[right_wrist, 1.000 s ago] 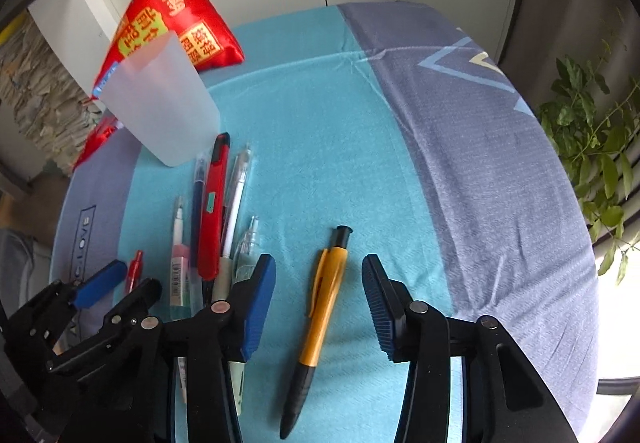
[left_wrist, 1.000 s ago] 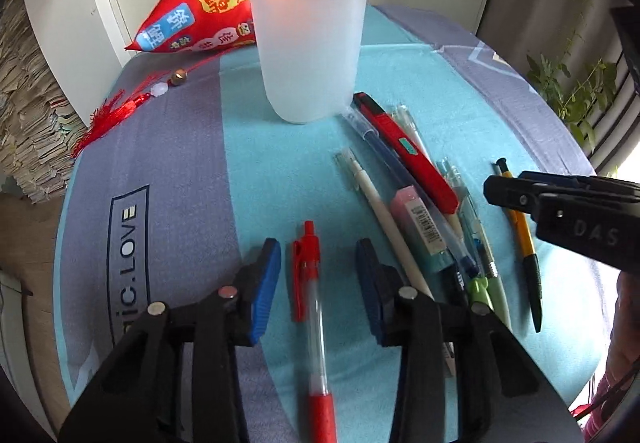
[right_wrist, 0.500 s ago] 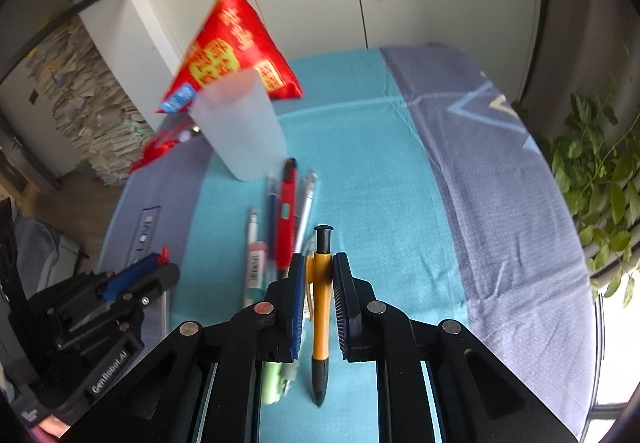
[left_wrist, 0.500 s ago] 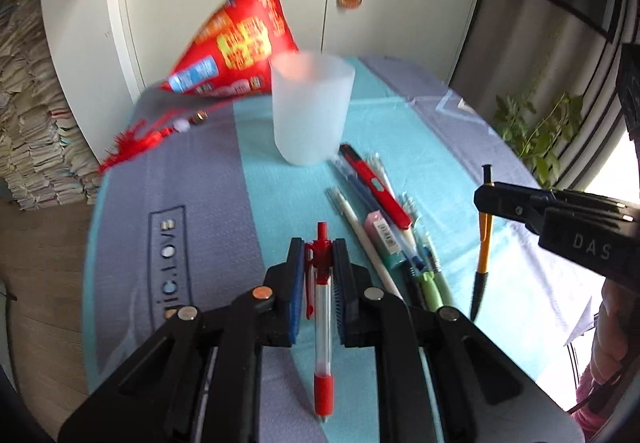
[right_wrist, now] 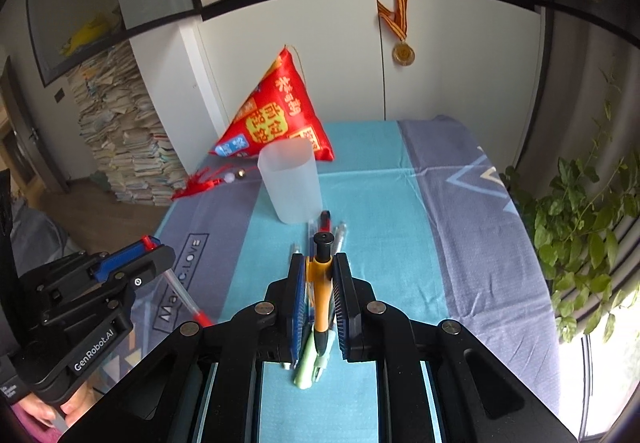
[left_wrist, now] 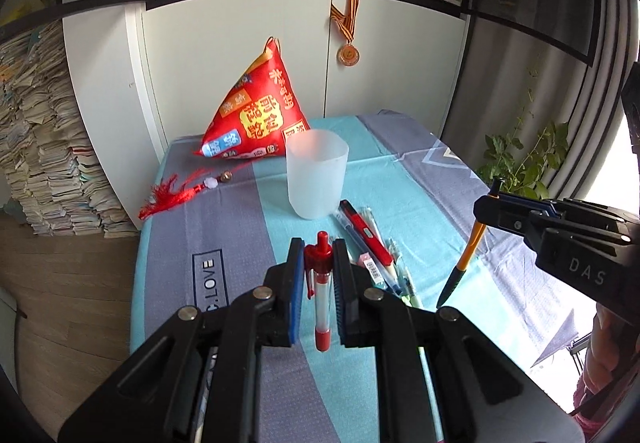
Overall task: Organize stationery
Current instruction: 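Carry the red pen and yellow pen into the frosted cup and release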
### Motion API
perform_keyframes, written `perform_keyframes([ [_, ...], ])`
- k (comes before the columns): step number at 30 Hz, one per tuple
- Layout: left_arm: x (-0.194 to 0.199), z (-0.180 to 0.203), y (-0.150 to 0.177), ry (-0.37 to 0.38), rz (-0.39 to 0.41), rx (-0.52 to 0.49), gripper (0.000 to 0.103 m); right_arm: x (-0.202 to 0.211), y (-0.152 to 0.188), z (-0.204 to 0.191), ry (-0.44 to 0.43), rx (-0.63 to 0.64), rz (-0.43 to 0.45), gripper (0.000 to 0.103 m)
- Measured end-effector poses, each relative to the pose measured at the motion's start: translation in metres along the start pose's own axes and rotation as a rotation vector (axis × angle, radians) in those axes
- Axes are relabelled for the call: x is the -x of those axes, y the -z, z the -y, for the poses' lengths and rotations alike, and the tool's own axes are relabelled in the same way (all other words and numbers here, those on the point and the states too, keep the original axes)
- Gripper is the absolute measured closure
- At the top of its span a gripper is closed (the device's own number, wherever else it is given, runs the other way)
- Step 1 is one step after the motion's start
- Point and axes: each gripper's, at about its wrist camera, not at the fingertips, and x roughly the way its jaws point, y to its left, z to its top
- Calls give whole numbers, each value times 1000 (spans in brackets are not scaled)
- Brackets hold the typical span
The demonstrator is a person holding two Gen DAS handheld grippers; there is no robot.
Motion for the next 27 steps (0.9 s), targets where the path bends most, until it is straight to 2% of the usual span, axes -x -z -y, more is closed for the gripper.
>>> perform_keyframes([
  [6, 0, -1, -31, -19, 27, -14, 91, 1, -26, -2, -13, 6, 31, 88],
  [15, -5, -11, -101, -25, 129, 3, 91, -13, -91, -14, -45, 18, 151, 88],
  [20, -27, -23, -132, -24, 158, 42, 91, -37, -123, -20, -60, 21, 186, 88],
  [27, -72, -38, -146, 25, 122, 93, 91, -75, -144, -17, -80, 8, 187, 88],
])
